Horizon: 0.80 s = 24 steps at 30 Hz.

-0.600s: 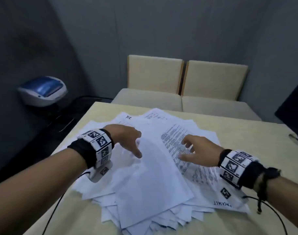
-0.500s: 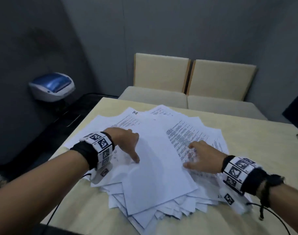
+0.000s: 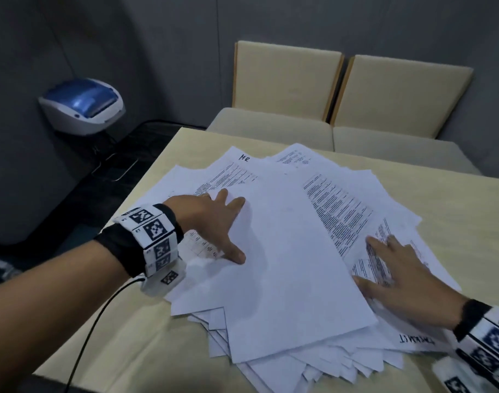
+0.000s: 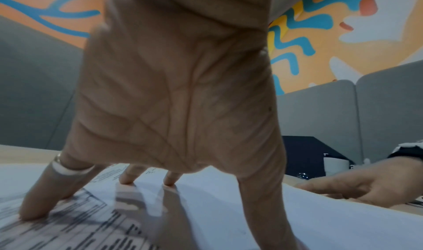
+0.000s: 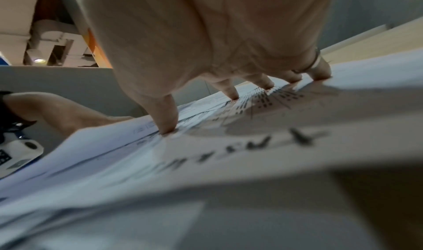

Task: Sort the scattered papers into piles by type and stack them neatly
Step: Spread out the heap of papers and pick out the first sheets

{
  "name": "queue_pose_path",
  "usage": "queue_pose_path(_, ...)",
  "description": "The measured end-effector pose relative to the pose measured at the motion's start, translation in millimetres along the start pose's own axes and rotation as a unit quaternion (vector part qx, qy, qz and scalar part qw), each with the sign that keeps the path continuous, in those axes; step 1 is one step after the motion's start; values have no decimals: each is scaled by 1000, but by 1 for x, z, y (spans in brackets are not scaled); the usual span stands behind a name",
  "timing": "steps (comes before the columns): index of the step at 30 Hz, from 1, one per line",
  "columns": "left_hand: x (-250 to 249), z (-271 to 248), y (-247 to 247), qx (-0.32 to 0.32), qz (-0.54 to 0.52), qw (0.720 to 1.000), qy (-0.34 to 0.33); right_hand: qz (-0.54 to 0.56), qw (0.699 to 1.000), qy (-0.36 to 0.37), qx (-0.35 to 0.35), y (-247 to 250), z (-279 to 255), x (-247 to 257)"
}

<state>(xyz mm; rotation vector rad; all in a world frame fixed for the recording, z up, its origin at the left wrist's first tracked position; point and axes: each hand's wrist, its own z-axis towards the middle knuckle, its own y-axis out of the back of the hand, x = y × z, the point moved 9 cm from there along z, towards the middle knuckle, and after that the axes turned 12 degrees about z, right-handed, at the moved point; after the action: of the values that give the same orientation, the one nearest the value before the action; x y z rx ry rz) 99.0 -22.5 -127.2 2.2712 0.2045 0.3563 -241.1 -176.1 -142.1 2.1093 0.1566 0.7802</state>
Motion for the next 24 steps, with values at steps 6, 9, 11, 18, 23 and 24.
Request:
queue_pose_path(6,20,6,14,-15,-5,1000,5,26,999,11,-20,-3,5,33)
queue_pose_path(9,37,8,26,-29,-50,997,46,72,995,23,-62,4,3,44)
queue_pose_path(11,41,11,34,-51,-69,995,49,88,988,43,-120,10,-4,59)
queue_pose_path(18,31,7,50,-101,-188,977,15,170,977,94,-83,-14,-25,97)
queue_pose_path(23,25,-6,75,-221,-363,905,-30,494,867,21,-61,-30,-35,87)
queue_pose_path(24,26,-9,78,-236,-422,874,-49,564,825,4,-40,-34,-40,86)
